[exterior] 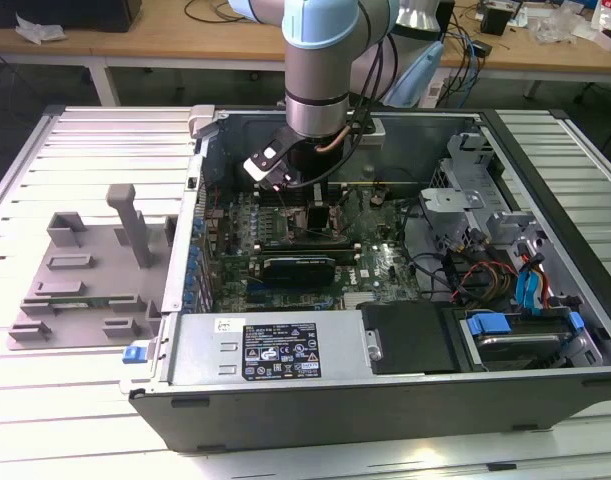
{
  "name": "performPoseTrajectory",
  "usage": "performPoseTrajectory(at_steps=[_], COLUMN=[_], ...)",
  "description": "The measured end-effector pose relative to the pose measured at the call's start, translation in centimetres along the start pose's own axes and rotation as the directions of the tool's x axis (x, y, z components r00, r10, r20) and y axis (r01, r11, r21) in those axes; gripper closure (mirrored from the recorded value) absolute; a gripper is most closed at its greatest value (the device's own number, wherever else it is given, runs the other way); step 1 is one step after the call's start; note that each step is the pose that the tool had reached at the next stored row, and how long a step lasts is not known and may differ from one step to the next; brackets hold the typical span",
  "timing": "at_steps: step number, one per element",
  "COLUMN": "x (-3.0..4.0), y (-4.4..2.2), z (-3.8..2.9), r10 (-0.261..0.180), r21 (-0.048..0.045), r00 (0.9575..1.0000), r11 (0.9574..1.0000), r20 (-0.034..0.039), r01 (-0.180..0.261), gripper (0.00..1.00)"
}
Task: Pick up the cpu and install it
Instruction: 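Place the cpu into insertion slot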
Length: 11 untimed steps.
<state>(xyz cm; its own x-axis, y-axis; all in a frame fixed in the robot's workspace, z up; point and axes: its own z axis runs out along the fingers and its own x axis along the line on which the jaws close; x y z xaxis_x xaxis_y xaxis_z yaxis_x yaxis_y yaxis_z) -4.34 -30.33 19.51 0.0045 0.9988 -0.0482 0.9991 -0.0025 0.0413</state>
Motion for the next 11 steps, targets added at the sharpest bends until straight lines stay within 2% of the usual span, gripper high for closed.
performPoseTrajectory(at_steps=[1,3,6,11], x=[0.02,0.02,0.03,0.01], y=[0.0,-0.01,0.0,0.0], z=[0.01,0.01,0.02,-0.16], r10=[0.0,0.0,0.001,0.001], r21=[0.0002,0.0002,-0.0001,0.0003], r00=[1.0,1.0,0.9999,0.9999], r11=[1.0,1.0,1.0,1.0], r20=[-0.0012,-0.0018,-0.0117,-0.0135], r01=[0.0,0.0,-0.001,-0.001], gripper=[0.38,0.38,0.38,0.38])
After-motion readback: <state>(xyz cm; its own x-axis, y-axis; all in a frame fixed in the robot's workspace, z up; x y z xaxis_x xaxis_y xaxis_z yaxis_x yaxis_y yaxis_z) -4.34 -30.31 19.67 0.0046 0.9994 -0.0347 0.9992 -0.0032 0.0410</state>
